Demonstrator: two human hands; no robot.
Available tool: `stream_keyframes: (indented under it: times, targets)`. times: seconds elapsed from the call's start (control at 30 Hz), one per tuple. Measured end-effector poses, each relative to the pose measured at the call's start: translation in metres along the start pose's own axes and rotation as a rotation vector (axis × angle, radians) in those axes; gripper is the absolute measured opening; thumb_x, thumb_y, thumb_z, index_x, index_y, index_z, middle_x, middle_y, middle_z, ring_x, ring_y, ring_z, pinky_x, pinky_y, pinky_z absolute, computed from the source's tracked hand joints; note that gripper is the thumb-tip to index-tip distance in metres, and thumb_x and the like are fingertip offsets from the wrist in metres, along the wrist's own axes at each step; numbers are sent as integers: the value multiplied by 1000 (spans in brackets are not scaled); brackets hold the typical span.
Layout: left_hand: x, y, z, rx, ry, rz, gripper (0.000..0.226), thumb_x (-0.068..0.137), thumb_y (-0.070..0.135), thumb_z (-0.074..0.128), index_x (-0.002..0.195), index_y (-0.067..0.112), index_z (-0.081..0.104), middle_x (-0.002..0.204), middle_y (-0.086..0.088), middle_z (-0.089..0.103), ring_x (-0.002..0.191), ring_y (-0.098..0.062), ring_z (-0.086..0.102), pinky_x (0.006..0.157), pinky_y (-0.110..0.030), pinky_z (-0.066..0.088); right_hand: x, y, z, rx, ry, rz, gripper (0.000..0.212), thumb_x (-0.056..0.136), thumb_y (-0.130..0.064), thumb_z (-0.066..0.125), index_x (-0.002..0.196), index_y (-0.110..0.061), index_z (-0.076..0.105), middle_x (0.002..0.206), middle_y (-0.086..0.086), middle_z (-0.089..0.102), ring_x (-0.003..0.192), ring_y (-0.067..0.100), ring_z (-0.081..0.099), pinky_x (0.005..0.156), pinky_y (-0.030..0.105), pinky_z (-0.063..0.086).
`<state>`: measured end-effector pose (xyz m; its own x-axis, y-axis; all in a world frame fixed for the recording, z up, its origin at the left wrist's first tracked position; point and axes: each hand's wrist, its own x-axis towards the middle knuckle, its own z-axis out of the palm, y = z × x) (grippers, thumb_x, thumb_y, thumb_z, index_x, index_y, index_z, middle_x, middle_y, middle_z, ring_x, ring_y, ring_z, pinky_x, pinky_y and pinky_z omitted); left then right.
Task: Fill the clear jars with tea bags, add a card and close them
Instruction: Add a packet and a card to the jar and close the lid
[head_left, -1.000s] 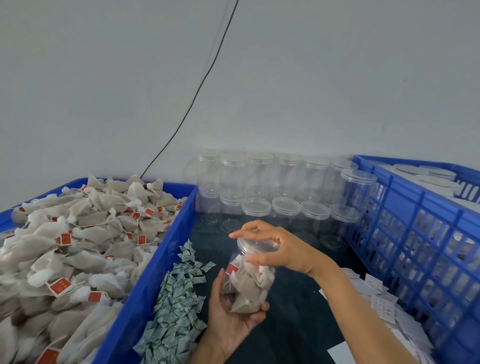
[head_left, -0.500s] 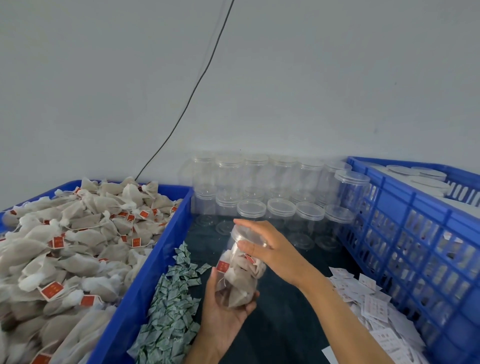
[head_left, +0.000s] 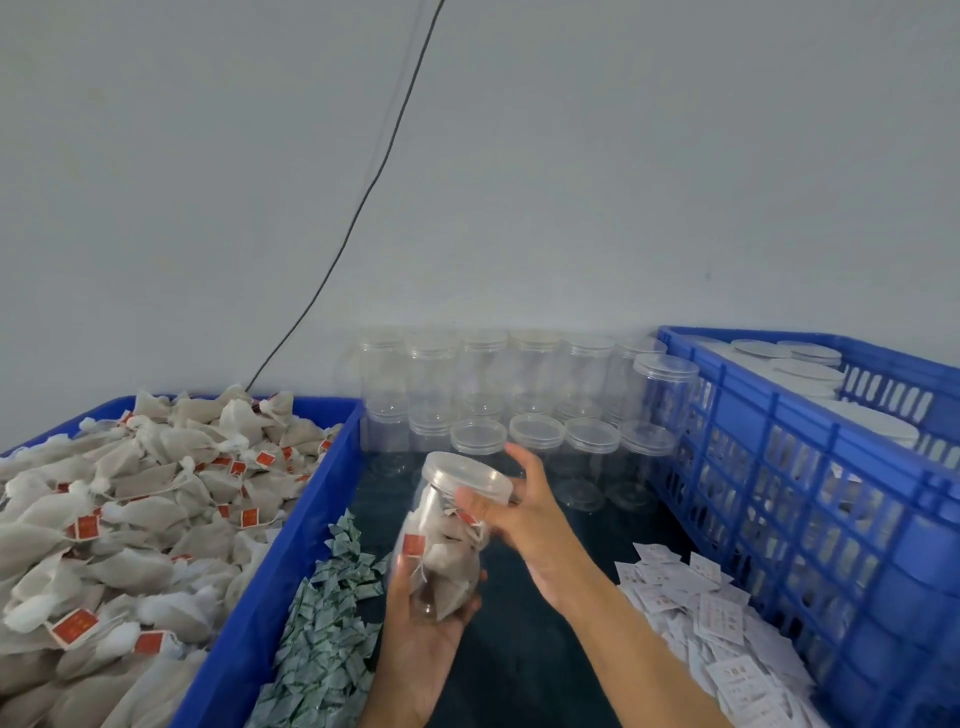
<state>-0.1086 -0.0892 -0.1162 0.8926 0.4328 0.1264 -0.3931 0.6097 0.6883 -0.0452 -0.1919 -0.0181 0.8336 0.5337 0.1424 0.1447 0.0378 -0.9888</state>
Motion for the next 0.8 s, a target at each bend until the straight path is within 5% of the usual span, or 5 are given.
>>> stream_keyframes:
  times: [0.17,0.27,0.5,0.63,0.8]
  targets:
    - [2,1,12,-48,-12,-125,67,57,47,79,116,17,65,97,-14,73,73,-27,71,66,-40,57,-9,-5,-4,77,44,-59,98,57,-42,87,139,-34,35,125,-4,58,110,10,58,80,20,50]
    - [7,0,24,-43,-29,-137,53,73,48,67,116,17,68,104,-16,72,77,-27,72,66,-39,58,-10,-15,-11,126,103,-80,90,60,-33,86,137,-30,39,126,-3,53,111,10,56,72,13,49]
    - [15,0,55,27,-130,-77,46,94,50,48,122,18,66,117,-14,68,93,-24,69,77,-38,58,-8,-40,-38,191,166,-98,72,72,-12,82,133,-16,43,129,8,54,111,18,56,81,22,46]
    - [20,-4,70,136,-202,-79,42,98,47,38,123,27,65,121,-10,67,102,-25,67,78,-36,57,-18,-51,-54,194,155,-147,70,75,-16,80,132,-27,40,126,1,52,108,12,55,71,16,46]
    - [25,-1,94,480,-292,53,54,83,59,55,129,30,53,120,6,68,111,-18,65,79,-29,57,-26,-73,-74,103,215,-284,86,70,-16,85,134,-37,31,122,-8,48,114,13,51,93,29,52]
